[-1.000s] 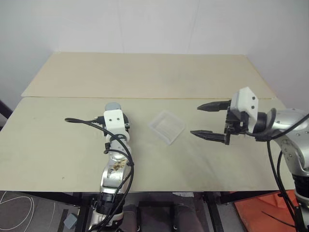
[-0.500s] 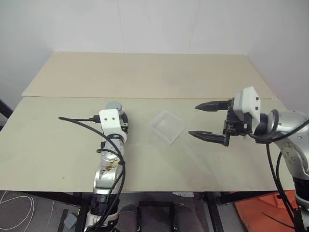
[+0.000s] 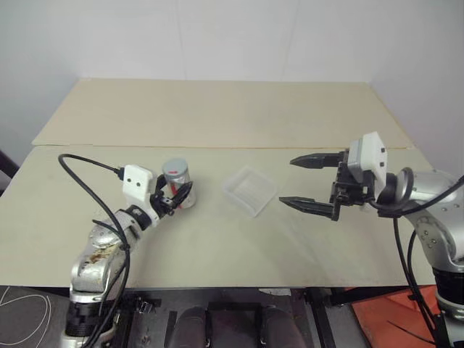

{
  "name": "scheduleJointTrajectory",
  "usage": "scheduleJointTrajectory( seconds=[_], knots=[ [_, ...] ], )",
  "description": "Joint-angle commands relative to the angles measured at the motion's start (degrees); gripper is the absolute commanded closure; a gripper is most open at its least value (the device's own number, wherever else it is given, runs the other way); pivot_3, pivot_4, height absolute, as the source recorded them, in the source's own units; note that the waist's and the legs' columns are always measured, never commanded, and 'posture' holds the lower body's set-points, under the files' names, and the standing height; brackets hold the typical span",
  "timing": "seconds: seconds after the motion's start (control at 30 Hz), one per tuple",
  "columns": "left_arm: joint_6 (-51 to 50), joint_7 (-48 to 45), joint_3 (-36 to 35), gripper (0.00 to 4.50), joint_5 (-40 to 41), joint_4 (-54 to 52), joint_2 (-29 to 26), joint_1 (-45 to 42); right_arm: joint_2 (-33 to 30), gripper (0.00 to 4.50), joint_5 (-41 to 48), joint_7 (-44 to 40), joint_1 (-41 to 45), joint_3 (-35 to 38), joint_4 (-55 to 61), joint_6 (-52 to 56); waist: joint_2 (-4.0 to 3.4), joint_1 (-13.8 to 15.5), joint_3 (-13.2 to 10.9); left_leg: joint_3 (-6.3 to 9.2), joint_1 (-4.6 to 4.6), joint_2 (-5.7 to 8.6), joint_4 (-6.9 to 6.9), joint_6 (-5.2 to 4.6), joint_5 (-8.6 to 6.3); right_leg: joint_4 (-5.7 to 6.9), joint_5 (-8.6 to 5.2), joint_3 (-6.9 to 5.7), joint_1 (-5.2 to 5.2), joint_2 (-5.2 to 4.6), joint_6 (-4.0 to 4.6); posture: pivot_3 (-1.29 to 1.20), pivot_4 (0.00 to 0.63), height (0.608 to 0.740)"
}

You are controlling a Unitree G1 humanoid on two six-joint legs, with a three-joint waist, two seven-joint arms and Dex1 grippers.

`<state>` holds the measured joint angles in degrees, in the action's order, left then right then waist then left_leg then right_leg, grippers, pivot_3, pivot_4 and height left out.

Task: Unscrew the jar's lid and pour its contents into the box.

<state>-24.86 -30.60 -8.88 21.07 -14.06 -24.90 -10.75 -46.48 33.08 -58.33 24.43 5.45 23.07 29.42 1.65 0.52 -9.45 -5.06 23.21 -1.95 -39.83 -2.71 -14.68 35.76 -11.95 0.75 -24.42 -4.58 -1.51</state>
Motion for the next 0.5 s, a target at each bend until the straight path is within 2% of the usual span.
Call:
scheduleJointTrajectory(
  seconds=[0.03,0.27,0.33,0.43,0.47,0.5],
  knots=[
    [6.33,-5.18,0.18,1.75,-0.62,3.89,-1.92,-1.17,0.10,0.00,1.23,0.67,0.39,1.36,1.91,-0.35,0.00,0.02,0.00,0.00,0.01,0.00,0.00,0.00,0.00,0.00,0.00,0.00,-0.01,0.00,0.00,0.00,0.150,0.740],
    [13.17,-9.82,1.63,1.75,-2.58,11.26,-3.10,-1.97,0.24,0.00,1.36,1.14,-0.07,1.62,2.68,-0.10,-0.01,0.14,0.01,0.00,0.00,-0.01,0.01,0.00,0.00,0.00,0.00,-0.02,0.01,-0.07,0.00,0.00,0.150,0.740],
    [13.59,-9.77,1.50,1.03,-2.61,11.96,-2.97,-1.80,0.21,0.00,1.45,1.35,-0.26,1.68,2.94,-0.07,-0.01,0.14,0.01,0.01,-0.01,-0.02,0.00,0.00,0.00,0.02,0.00,-0.03,0.01,-0.09,0.00,0.00,0.150,0.740],
    [13.70,-9.12,1.19,0.26,-2.98,11.84,-2.83,-1.01,0.15,0.00,1.68,1.54,-0.47,1.76,3.19,-0.11,-0.01,0.07,0.01,0.00,0.00,-0.02,0.00,0.00,0.00,0.02,0.00,-0.03,0.00,-0.09,0.00,0.00,0.150,0.740],
    [13.58,-8.80,1.00,0.05,-3.07,11.53,-2.81,-0.61,0.14,0.00,1.78,1.55,-0.49,1.75,3.20,-0.16,-0.01,0.06,0.01,0.00,0.02,-0.02,0.01,0.00,0.00,0.01,0.01,-0.03,-0.02,-0.09,0.00,0.00,0.150,0.740],
    [13.52,-8.78,0.74,0.05,-2.97,11.19,-2.95,-0.18,0.14,0.00,1.84,1.57,-0.46,1.66,3.19,-0.23,-0.01,0.05,0.01,0.00,0.02,-0.02,0.01,-0.01,-0.01,0.01,0.00,-0.03,-0.02,-0.09,-0.01,0.00,0.150,0.740]
  ],
)
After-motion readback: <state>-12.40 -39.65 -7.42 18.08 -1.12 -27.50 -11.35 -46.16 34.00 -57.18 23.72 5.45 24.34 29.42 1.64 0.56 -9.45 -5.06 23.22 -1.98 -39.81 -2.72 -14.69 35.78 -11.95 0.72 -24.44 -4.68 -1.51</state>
